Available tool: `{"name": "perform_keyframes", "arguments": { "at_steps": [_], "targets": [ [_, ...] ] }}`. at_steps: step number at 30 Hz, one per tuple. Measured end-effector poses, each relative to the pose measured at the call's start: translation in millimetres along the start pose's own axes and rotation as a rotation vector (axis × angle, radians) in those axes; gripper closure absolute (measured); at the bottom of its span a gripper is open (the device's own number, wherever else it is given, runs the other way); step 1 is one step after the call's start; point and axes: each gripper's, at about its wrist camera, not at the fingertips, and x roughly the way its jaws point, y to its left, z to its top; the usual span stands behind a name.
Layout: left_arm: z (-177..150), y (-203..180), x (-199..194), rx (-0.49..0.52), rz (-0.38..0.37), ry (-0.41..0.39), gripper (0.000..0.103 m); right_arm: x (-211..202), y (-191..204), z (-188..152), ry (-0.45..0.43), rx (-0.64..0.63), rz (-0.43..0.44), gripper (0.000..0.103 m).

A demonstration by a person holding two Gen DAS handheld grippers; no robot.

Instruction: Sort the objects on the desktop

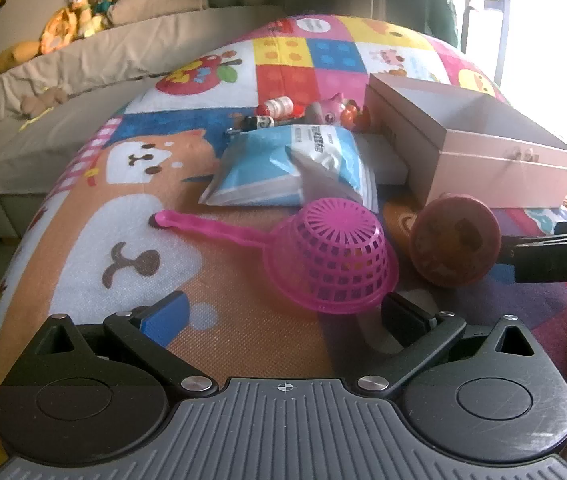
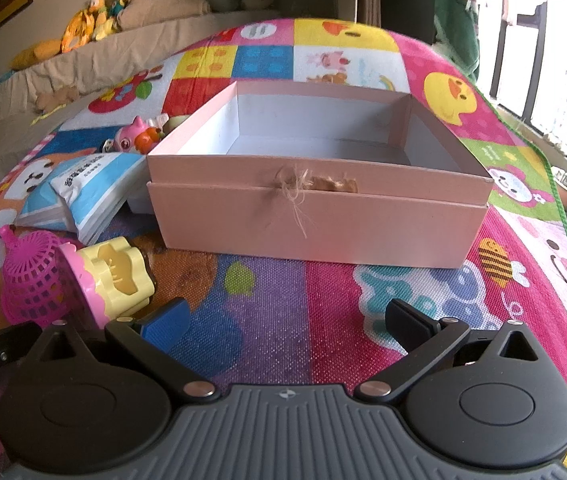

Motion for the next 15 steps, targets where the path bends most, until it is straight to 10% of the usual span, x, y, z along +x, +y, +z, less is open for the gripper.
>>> {"name": "perform_keyframes", "arguments": {
  "at_steps": [15],
  "targets": [
    [1,7,0,0.061,-0.057,0.037,0.0,-30,0,-18,0.055,-0.018,0.042,0.0]
  ]
}}
